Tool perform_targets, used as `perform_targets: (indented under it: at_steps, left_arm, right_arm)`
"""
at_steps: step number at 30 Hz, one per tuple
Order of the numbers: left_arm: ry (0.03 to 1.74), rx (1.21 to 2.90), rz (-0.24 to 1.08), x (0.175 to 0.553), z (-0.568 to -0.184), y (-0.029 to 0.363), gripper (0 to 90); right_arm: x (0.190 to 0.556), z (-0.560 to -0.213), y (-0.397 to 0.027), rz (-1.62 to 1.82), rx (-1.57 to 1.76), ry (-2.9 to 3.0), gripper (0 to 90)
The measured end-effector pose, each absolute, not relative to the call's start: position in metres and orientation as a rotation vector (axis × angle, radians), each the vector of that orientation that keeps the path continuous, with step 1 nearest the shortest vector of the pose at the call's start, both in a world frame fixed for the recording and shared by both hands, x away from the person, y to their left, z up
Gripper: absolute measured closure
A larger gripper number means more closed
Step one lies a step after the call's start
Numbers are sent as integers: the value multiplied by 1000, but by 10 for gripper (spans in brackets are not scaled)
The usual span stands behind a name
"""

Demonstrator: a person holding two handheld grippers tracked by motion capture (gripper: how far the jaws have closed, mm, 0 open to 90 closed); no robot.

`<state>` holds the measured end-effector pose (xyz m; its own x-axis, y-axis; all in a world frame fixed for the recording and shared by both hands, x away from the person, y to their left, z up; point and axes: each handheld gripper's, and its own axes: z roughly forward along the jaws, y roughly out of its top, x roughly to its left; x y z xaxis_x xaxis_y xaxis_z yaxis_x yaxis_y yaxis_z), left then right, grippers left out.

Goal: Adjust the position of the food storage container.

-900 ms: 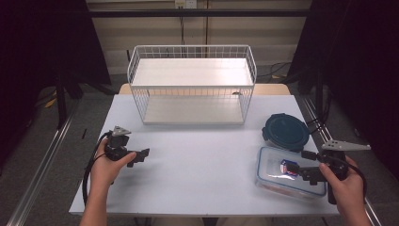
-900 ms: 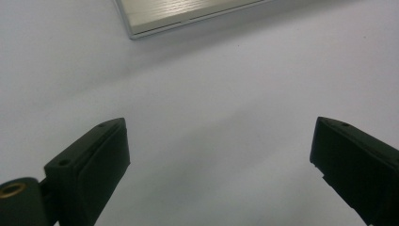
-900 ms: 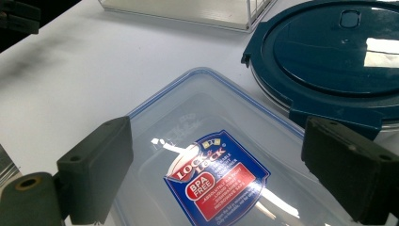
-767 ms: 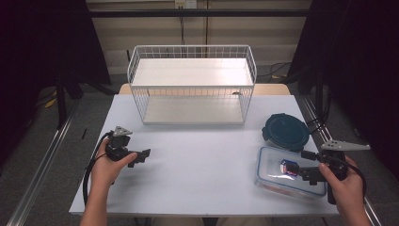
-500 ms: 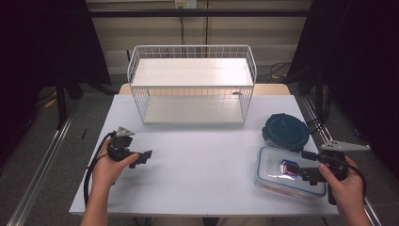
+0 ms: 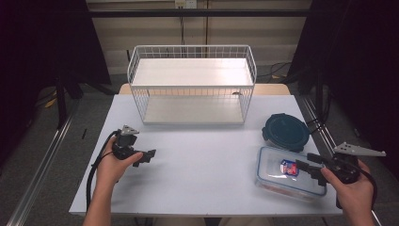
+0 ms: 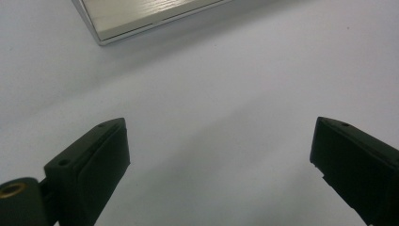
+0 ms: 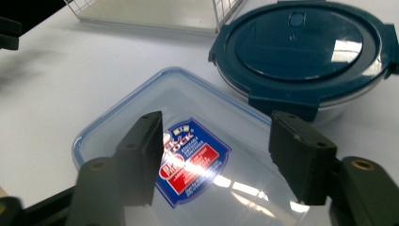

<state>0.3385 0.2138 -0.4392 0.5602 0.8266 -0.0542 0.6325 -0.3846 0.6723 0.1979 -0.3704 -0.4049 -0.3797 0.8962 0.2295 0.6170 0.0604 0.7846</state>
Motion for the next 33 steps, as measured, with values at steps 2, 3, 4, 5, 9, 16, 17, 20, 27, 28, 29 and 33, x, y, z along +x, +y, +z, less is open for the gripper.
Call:
perform_targets:
  at_steps: [2,3,4,5,9,16,17,20,27,28,29,33]
  left_arm:
    - [1161,2149,380,339,-440,213,51]
    - [1163,2143,389,340,-440,212,51]
    - [1165,2137,389,340,-440,212,51]
    - [1167,2131,390,340,-441,211,51]
    - [1155,2151,379,341,-441,212,51]
    - [1151,2162,382,342,-441,210,52]
    - [1151,2167,380,342,-441,210,51]
    - [1152,2160,379,343,-442,208,52]
    - [1140,2167,372,347,-440,202,52]
    - [1130,2169,374,348,-440,201,52]
    - [1121,2175,365,349,-440,201,51]
    - [1107,2187,369,351,-442,195,51]
  right_arm:
    - [197,-406,-372,1224,1532,2027,427]
    - [197,-407,-372,1219,1541,2025,454]
    - [196,-408,-373,1207,1550,2030,494]
    - [196,-408,-374,1199,1563,2033,531]
    - [192,-408,-379,1153,1610,2006,702]
    - [187,-409,-388,1102,1659,2018,861]
    - [187,-409,-388,1097,1661,2021,878]
    - [185,-408,-390,1085,1655,2019,900]
    - [175,-406,-402,1053,1685,1945,900]
    - [173,-407,-404,1052,1689,1935,900]
    - [172,-408,-405,1053,1703,1931,900]
    - [168,-409,-406,1038,1705,1931,900]
